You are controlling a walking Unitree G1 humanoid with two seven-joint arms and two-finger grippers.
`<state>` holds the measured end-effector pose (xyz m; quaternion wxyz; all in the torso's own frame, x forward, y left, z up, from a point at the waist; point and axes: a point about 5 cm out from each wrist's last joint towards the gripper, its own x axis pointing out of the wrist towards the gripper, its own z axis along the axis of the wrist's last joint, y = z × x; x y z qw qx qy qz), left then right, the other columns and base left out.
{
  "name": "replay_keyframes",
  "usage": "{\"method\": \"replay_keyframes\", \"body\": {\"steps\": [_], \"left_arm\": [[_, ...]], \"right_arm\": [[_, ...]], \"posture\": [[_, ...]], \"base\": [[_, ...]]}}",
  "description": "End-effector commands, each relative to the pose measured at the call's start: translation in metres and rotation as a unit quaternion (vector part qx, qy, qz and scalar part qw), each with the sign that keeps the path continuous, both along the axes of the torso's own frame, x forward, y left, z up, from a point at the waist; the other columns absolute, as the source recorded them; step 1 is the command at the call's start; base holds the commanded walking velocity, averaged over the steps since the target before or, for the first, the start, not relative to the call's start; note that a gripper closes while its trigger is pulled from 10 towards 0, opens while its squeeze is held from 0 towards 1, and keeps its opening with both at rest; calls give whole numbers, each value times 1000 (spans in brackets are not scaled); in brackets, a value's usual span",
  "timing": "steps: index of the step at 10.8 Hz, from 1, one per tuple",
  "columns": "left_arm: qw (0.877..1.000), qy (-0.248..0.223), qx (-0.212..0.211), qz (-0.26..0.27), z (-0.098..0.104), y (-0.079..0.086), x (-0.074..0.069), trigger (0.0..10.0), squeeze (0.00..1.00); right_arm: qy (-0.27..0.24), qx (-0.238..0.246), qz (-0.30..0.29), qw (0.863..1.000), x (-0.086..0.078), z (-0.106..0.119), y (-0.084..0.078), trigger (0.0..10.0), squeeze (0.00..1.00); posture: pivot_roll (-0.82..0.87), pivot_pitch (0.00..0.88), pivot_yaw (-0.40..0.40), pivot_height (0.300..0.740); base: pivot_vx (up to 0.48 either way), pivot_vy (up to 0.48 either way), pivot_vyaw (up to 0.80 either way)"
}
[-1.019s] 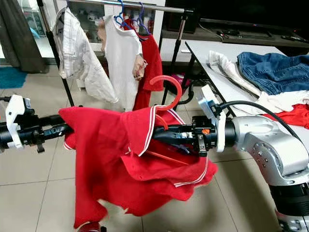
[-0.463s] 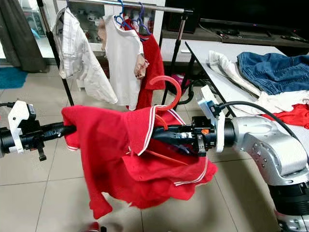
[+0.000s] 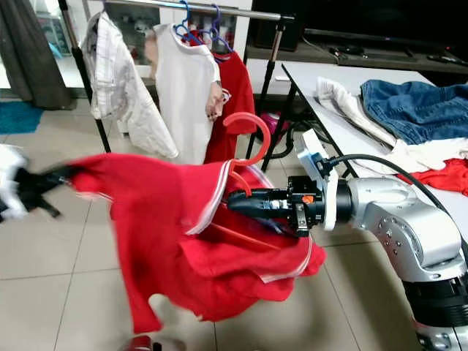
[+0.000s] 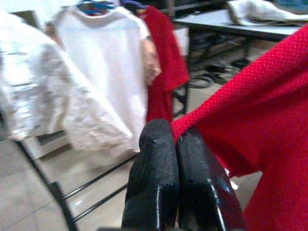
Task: Hang hanger
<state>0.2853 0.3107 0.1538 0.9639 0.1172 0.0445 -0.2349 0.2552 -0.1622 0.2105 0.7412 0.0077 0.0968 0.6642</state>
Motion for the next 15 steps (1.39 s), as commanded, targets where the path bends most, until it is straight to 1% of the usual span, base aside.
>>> {"method": "replay_keyframes", "body": {"steps": [1, 2, 3, 4, 5, 6, 7, 8, 9, 10, 11, 12, 13, 14, 15], "left_arm": [[999, -7, -3, 46, 1, 14, -1, 0, 0], [998, -8, -4, 64, -1, 18, -3, 0, 0], [994, -3, -1, 110, -9, 29, -4, 0, 0], [988, 10, 8, 155, -16, 38, -5, 0, 0], [982, 32, 21, 183, -25, 42, -6, 0, 0], [985, 33, 28, 165, -26, 37, -5, 0, 0], [991, 13, -7, 132, -20, 24, 0, 10000, 0], [994, 0, -19, 110, -16, 17, 4, 10000, 0], [996, -8, -30, 85, -11, 10, 7, 10000, 1000], [998, -13, -41, 49, -5, 2, 8, 10000, 1000], [998, -16, -47, 32, 0, 0, 7, 10000, 1000], [999, -3, -37, 27, -1, 7, 2, 10000, 1000], [999, 7, -23, 34, -4, 11, 0, 10000, 1000], [999, 39, -5, 38, -16, 16, -7, 10000, 1000], [999, 31, -8, 34, -13, 12, -7, 10000, 1000]], "right_arm": [[-20, 6, 9, 1000, -3, 7, -1, 10000, 0], [-19, 4, 8, 1000, -3, 6, -1, 10000, 0], [-21, 3, 6, 1000, -2, 8, -2, 10000, 0], [-22, 3, 5, 1000, -2, 9, -3, 10000, 0], [-22, 1, 3, 1000, -2, 8, -4, 10000, 0], [-23, 3, 6, 1000, -2, 9, -2, 10000, 0], [-23, 3, 6, 1000, -1, 8, 0, 10000, 0], [-23, 4, 6, 1000, -1, 9, 1, 10000, 0], [-23, 6, 6, 1000, 0, 9, 2, 10000, 0], [-20, 2, 1, 1000, 2, 7, 3, 10000, 0], [-19, -5, -12, 1000, 5, 4, 4, 10000, 0], [-22, -19, -58, 998, 15, -2, 5, 10000, 0], [-21, -21, -77, 997, 19, -3, 4, 10000, 0], [-22, -21, -98, 995, 22, -4, 4, 10000, 0], [-26, -30, -102, 994, 22, -4, 3, 10000, 0]], "posture": [[42, 0, -85, 740], [43, 0, -84, 740], [32, 0, -81, 740], [34, 0, -81, 740], [33, 0, -85, 740], [32, 0, -88, 740], [27, 0, -94, 740], [28, 0, -101, 740], [29, 0, -102, 740], [33, 0, -101, 740], [33, 0, -101, 740], [39, 0, -100, 740], [37, 0, -99, 740], [36, 0, -95, 740], [38, 0, -95, 740]], "base": [[0, 0, 0], [0, 0, 0], [0, 0, 0], [0, 0, 0], [0, 0, 0], [0, 0, 0], [0, 0, 0], [0, 0, 0], [0, 0, 0], [0, 0, 0], [0, 0, 0], [0, 0, 0], [0, 0, 0], [0, 0, 0], [0, 0, 0]]}}
